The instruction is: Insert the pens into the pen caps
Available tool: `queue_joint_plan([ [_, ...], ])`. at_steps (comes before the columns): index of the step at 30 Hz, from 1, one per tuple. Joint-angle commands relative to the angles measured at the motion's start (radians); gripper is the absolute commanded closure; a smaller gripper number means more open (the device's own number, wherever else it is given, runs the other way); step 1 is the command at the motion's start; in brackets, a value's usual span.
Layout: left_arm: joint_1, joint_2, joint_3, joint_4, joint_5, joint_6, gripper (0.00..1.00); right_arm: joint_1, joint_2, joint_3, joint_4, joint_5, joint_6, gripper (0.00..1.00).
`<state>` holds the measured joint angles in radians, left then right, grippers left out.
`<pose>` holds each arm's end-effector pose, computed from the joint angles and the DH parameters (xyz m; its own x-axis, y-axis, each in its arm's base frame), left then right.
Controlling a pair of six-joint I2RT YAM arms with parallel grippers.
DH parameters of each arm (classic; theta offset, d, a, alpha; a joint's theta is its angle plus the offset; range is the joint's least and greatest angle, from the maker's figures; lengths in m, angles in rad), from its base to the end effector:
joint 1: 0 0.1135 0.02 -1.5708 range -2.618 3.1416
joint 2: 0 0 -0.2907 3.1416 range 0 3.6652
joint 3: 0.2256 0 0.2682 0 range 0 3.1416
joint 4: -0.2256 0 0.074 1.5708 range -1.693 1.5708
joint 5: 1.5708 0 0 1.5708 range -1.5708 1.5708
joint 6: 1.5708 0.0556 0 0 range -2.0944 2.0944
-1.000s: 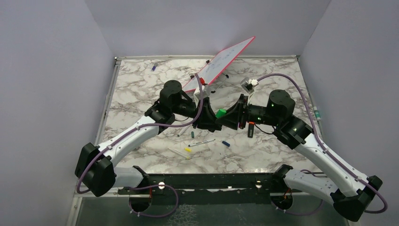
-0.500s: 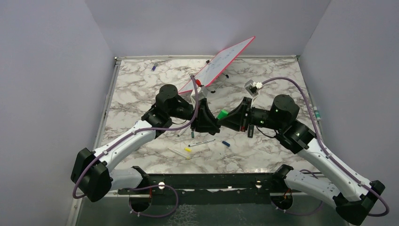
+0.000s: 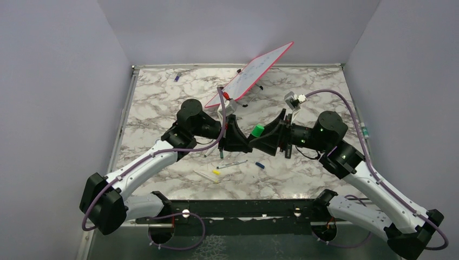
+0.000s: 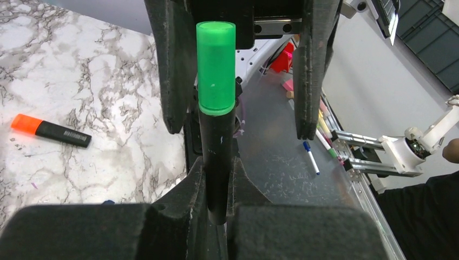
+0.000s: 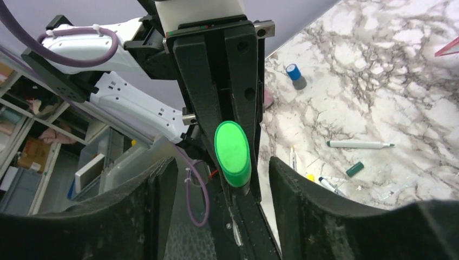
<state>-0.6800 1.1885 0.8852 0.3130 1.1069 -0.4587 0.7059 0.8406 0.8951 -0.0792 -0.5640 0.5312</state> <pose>0.1848 -0.2134 0.3634 -0.4257 0.0895 -0.9004 0.8791 -0.1949 -0.4350 0.1366 0.1555 0.4012 -0.5000 0.1364 -0.8552 -0.8138 0.2637 0.5178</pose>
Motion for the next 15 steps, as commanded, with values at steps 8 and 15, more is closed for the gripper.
queue_joint_plan([
  [8, 0.006, -0.010, -0.018, 0.031, 0.011, 0.024, 1.00, 0.004, 0.036, 0.042, 0.070, 0.172, 0.102, 0.25],
  [15, 0.006, -0.009, -0.023, 0.031, 0.010, 0.023, 1.00, 0.005, 0.050, 0.043, 0.159, 0.178, 0.129, 0.36],
])
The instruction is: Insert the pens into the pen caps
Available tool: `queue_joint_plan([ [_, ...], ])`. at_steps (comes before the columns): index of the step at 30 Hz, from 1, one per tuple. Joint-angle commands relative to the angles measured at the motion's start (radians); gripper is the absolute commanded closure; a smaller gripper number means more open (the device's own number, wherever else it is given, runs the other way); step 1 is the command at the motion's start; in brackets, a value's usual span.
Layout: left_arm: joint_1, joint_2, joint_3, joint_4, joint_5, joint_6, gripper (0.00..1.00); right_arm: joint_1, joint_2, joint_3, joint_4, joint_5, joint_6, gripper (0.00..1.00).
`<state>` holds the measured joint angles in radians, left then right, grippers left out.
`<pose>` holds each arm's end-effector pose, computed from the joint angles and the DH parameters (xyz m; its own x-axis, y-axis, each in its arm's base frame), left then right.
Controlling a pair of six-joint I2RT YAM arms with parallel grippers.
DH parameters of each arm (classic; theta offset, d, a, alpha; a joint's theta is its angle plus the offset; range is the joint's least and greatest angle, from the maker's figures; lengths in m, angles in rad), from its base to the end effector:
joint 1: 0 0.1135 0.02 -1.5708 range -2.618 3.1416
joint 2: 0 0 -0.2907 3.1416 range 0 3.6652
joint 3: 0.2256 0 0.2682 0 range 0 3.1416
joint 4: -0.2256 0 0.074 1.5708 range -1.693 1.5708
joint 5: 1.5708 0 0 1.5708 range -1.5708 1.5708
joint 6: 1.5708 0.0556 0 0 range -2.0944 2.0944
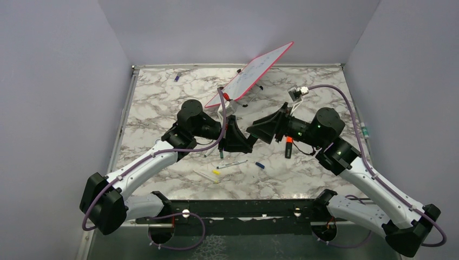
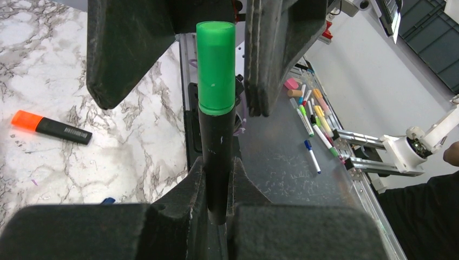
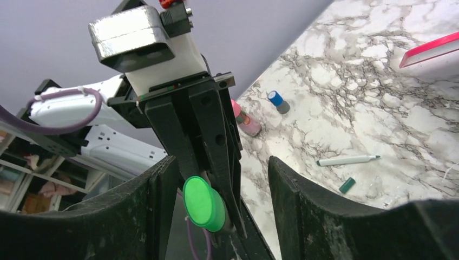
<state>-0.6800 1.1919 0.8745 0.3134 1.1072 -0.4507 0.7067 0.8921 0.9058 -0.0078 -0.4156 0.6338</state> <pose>0.1852 -0.2137 0.3586 -0.4282 0.0958 -0.8986 0.8778 -0.1922 -0.4388 0.1550 0.1618 0.4041 -0.5300 0.2599 -0.8072 -0.7287 0.3471 0.5903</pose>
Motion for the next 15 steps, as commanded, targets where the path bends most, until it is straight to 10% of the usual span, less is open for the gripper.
queue_joint_plan([
  [1, 0.006, -0.012, -0.014, 0.030, 0.008, 0.014, 1.00, 0.004, -0.003, 0.030, 0.096, 0.021, 0.028, 0.39],
  [15, 0.006, 0.003, 0.013, 0.032, -0.026, 0.007, 1.00, 0.004, 0.014, 0.001, 0.061, -0.115, 0.047, 0.83],
])
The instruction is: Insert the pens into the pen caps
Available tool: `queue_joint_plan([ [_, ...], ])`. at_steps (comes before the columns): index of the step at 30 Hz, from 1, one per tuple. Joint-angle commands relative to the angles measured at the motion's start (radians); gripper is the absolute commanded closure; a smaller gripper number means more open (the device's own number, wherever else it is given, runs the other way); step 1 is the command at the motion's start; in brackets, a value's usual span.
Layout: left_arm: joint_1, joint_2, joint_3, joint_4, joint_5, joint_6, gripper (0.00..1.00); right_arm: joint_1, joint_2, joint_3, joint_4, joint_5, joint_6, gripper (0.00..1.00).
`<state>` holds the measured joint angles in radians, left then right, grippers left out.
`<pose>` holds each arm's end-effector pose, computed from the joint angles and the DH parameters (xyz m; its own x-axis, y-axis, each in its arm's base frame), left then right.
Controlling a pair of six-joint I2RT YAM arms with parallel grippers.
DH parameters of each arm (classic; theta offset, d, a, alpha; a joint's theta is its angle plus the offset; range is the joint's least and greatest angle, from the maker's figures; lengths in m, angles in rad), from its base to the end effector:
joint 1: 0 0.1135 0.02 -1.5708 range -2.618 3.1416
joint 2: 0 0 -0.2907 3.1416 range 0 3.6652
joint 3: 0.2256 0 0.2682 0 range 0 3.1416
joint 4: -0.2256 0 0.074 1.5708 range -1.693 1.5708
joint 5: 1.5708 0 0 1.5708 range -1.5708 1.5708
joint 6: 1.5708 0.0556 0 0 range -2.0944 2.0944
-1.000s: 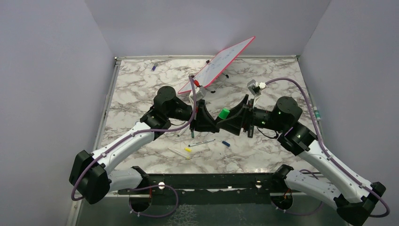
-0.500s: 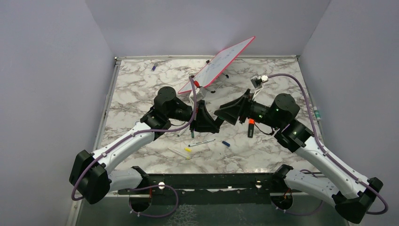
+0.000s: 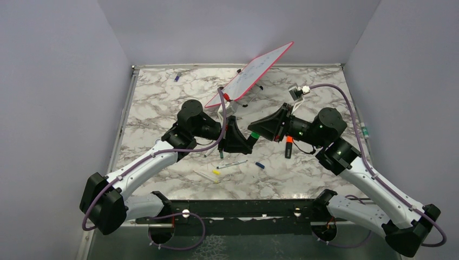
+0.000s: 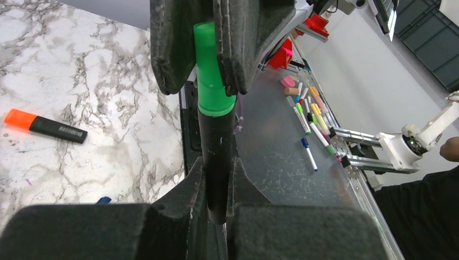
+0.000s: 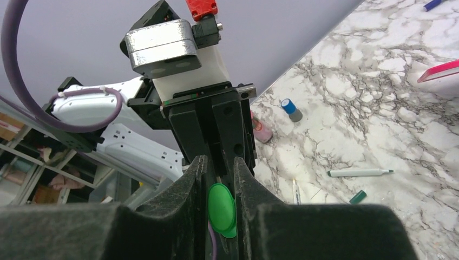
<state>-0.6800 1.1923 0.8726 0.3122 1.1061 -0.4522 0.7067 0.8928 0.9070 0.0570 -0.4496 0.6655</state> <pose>0.1853 -0.2138 0.3577 -0.4321 0.0976 -0.8965 0.8762 -0.1901 -0.4430 0.1531 0.1625 0.4124 -0.5221 0.2855 -0.8037 -0.7527 0.2888 0.5916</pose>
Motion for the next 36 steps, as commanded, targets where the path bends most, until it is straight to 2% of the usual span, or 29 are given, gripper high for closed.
queue_joint_plan([
  [1, 0.007, 0.008, 0.022, 0.033, -0.036, 0.004, 1.00, 0.004, 0.017, -0.003, -0.015, -0.100, 0.022, 0.86],
  [4, 0.007, 0.021, 0.067, 0.023, -0.089, 0.007, 1.00, 0.004, 0.033, -0.015, -0.048, -0.173, 0.047, 0.96],
  [6, 0.010, 0.036, 0.128, -0.061, -0.138, 0.065, 1.00, 0.004, 0.043, -0.026, -0.079, -0.231, 0.067, 0.99],
  [9, 0.020, 0.077, 0.223, -0.169, -0.175, 0.123, 1.00, 0.004, 0.046, -0.038, -0.135, -0.291, 0.094, 0.99],
  [18, 0.056, 0.150, 0.417, -0.278, -0.221, 0.193, 1.00, 0.004, 0.046, -0.110, -0.205, -0.462, 0.148, 0.99],
  [30, 0.085, 0.227, 0.496, -0.253, -0.233, 0.167, 1.00, 0.004, 0.055, -0.165, -0.299, -0.467, 0.125, 0.99],
  [36, 0.090, 0.252, 0.548, -0.254, -0.207, 0.195, 1.00, 0.004, 0.030, -0.221, -0.243, -0.479, 0.170, 0.99],
])
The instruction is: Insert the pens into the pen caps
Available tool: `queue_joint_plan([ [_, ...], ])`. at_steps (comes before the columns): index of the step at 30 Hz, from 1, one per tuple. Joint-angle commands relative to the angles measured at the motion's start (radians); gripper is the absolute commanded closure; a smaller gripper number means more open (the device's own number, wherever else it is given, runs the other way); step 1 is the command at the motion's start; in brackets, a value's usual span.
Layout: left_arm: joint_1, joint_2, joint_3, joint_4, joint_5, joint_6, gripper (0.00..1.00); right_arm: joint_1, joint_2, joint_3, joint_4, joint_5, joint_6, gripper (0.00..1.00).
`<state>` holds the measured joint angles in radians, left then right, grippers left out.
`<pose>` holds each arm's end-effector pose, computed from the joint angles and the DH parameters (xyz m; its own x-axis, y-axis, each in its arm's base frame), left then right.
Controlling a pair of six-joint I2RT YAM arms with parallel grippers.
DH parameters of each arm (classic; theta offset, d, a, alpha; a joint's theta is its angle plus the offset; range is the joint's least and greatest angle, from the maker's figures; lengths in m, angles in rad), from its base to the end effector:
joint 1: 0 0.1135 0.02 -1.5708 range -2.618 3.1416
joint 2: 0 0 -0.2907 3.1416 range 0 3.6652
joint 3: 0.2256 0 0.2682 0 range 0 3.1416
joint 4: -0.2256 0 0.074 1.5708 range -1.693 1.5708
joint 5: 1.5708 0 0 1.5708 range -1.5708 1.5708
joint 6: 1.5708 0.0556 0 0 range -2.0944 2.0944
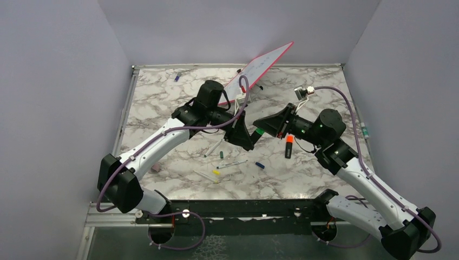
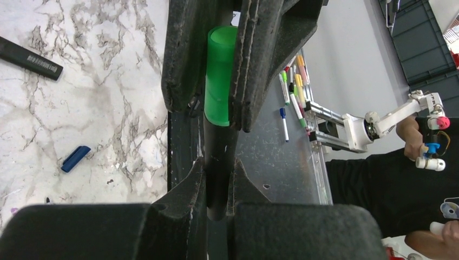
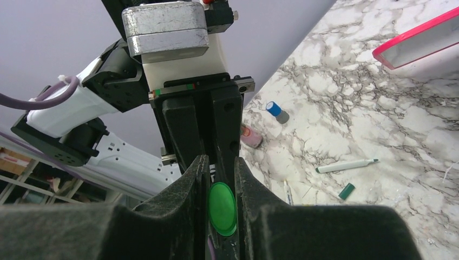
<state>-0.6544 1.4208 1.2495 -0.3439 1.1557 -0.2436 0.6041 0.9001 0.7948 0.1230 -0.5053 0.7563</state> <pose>0.2295 -0.2402 0.3680 -0.5910 0.3308 -0.7358 0.7571 -0.0875 -0.6474 0.1725 0.1518 0.3756 -0.6038 0.3129 -0.7331 -0.6613 0.3170 0.6799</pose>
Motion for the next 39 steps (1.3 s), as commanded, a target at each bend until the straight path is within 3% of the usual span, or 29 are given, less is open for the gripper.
queue_joint_plan([
  [1, 0.064, 0.029, 0.161, 0.406, -0.243, -0.019, 1.00, 0.106, 0.016, -0.098, -0.298, -0.405, 0.080, 0.99],
  [4, 0.064, 0.000, 0.066, 0.420, -0.205, -0.021, 1.00, 0.106, -0.006, -0.038, -0.297, -0.263, 0.056, 0.97],
  [6, 0.064, -0.044, -0.042, 0.430, -0.179, -0.019, 1.00, 0.106, -0.007, 0.015, -0.315, -0.134, 0.025, 0.87],
  [10, 0.064, -0.135, -0.258, 0.425, -0.162, -0.024, 1.00, 0.106, 0.005, 0.097, -0.366, 0.137, 0.004, 0.57],
  [17, 0.059, -0.217, -0.491, 0.453, -0.242, -0.118, 1.00, 0.106, -0.060, 0.178, -0.402, 0.436, -0.056, 0.34],
  [22, -0.036, -0.130, -0.537, 0.582, -0.469, -0.226, 0.99, 0.107, -0.151, 0.156, -0.445, 0.572, -0.071, 0.32],
  [29, -0.234, 0.110, -0.416, 0.636, -0.867, -0.284, 0.97, 0.107, -0.252, 0.120, -0.573, 0.686, -0.032, 0.32],
  [35, -0.326, 0.324, -0.248, 0.634, -0.947, -0.293, 0.84, 0.107, -0.323, 0.095, -0.658, 0.737, -0.005, 0.32],
  [39, -0.344, 0.458, -0.100, 0.539, -1.041, -0.335, 0.82, 0.106, -0.340, 0.102, -0.703, 0.758, 0.005, 0.32],
])
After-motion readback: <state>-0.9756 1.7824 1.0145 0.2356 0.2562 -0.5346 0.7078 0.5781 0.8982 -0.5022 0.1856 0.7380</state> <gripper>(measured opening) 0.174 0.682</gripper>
